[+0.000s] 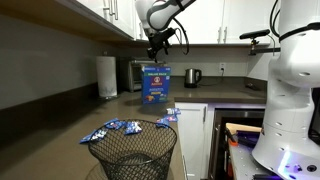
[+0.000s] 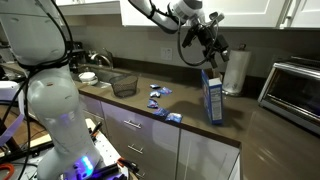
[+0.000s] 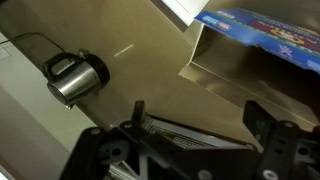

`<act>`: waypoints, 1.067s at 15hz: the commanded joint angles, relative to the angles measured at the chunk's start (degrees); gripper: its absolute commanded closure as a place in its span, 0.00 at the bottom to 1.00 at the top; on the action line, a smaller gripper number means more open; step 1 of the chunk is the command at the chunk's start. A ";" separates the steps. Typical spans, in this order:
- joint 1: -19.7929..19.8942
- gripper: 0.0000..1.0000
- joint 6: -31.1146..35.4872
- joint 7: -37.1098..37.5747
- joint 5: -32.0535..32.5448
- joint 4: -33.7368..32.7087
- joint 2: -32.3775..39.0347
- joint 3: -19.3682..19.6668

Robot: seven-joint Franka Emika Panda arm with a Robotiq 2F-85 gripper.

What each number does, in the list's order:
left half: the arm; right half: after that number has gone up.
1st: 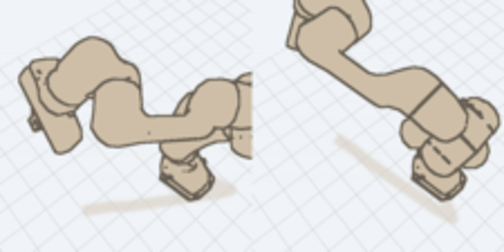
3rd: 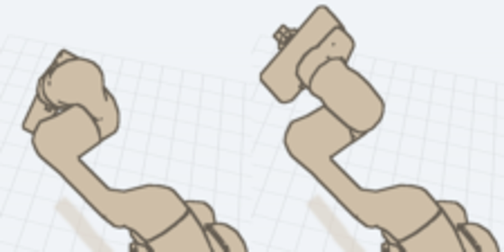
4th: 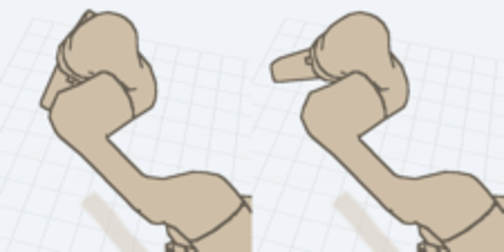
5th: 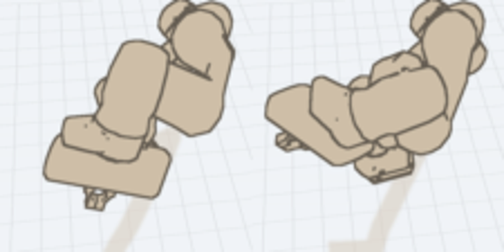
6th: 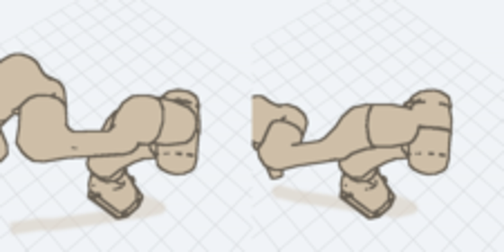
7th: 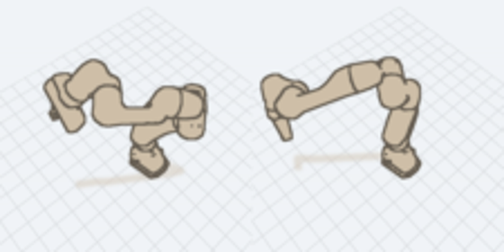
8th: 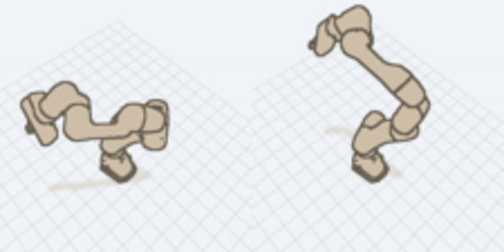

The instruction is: Put the box upright on the countertop

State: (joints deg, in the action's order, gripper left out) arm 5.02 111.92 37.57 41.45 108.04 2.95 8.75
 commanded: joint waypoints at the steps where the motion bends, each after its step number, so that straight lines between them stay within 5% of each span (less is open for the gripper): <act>1: 0.27 0.00 0.12 1.71 1.40 0.32 -1.13 -0.62; 16: -2.01 0.00 -4.72 -10.15 -4.51 8.26 -13.10 -5.87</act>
State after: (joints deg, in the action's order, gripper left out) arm 3.64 108.91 32.19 39.74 111.94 -4.73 4.11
